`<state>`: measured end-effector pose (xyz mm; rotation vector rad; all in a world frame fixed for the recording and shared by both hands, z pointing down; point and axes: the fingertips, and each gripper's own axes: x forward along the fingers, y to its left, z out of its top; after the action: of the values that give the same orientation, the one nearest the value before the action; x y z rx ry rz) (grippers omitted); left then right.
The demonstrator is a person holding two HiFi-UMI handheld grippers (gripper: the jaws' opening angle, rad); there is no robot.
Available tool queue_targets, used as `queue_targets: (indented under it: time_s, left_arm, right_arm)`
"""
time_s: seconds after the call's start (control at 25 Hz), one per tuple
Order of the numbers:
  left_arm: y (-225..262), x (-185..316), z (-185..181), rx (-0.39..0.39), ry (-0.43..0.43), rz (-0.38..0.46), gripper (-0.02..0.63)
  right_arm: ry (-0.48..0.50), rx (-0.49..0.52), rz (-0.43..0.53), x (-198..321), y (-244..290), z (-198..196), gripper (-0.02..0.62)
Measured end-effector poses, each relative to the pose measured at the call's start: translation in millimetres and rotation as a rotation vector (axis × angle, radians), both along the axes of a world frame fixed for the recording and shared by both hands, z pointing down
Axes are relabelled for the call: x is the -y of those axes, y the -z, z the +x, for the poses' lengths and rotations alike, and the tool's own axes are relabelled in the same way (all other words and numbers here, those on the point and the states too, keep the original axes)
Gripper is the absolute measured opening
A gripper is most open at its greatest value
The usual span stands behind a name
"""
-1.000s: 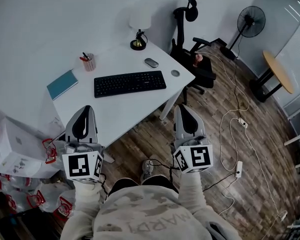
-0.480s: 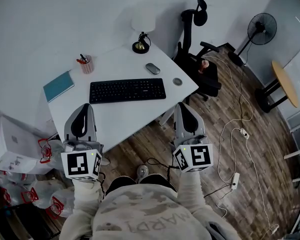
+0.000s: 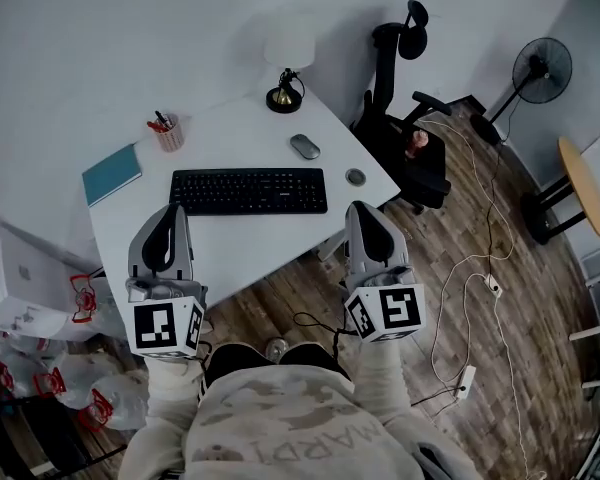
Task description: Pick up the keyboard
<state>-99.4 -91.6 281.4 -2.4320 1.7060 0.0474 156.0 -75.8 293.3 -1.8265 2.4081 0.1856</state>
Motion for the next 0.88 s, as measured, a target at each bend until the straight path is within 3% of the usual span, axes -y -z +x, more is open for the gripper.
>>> queue_targets:
  time_s: [0.88]
  left_arm:
    - [-23,77,15,0.007,0.042,-0.041,0.006]
  right_arm:
    - [0.023,0.001,-0.071,83,-30,20,0.011]
